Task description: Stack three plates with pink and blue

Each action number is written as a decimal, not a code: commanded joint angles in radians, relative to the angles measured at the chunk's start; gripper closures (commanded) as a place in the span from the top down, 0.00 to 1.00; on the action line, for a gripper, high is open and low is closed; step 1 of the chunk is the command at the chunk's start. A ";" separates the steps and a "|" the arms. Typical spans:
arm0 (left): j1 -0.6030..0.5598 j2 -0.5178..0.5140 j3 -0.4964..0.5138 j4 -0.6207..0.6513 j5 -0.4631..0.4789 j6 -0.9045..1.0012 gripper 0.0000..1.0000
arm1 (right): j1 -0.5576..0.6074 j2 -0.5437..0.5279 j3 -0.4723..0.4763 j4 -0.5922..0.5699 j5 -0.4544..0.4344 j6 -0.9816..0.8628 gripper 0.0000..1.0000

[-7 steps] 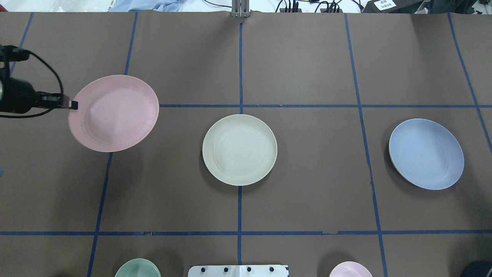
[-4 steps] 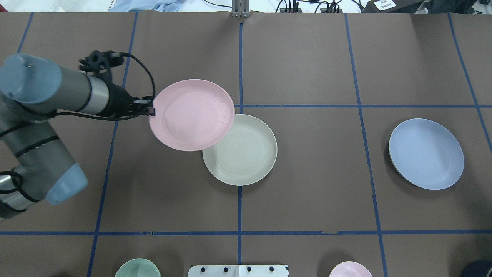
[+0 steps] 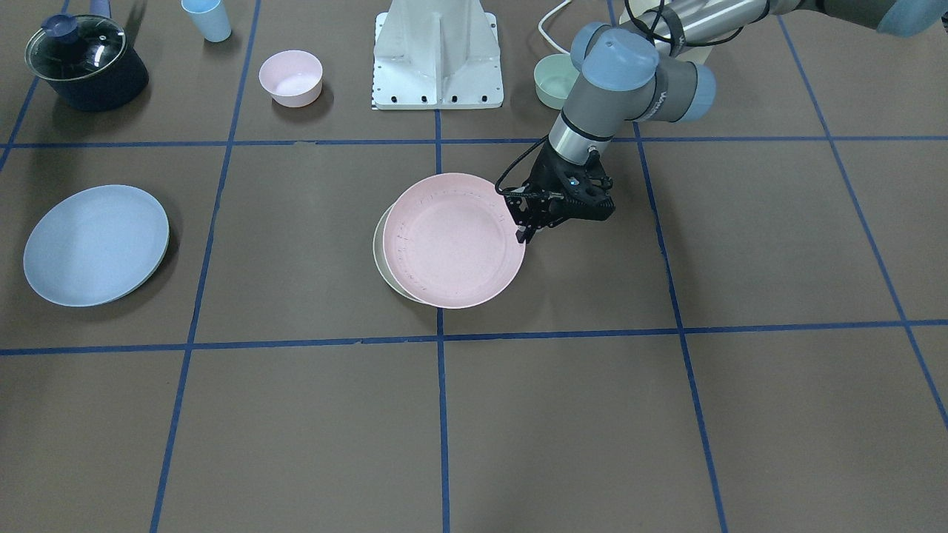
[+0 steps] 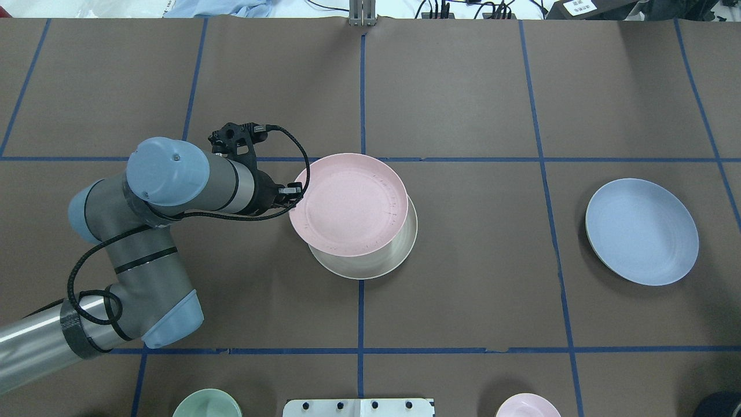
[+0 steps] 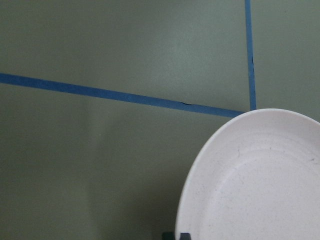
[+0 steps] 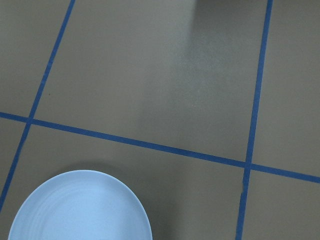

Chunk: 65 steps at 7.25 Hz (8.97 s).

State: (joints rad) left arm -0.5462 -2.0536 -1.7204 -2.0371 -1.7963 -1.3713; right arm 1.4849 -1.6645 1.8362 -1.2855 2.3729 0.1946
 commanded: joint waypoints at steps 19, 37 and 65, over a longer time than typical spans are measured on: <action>-0.594 0.354 -0.268 0.331 -0.218 1.140 1.00 | -0.543 -0.258 -0.198 0.811 -0.408 0.700 0.55; -0.941 0.352 -0.006 0.312 -0.356 1.269 1.00 | -0.783 0.495 0.067 0.103 -0.510 1.322 0.00; -1.008 0.536 0.102 0.302 -0.612 1.412 1.00 | 0.012 -0.017 -0.023 -0.385 -0.147 -0.240 1.00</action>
State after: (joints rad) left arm -1.5525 -1.5280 -1.6172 -1.7348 -2.4066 0.0036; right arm 1.4715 -1.6654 1.8089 -1.6802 2.2263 0.0092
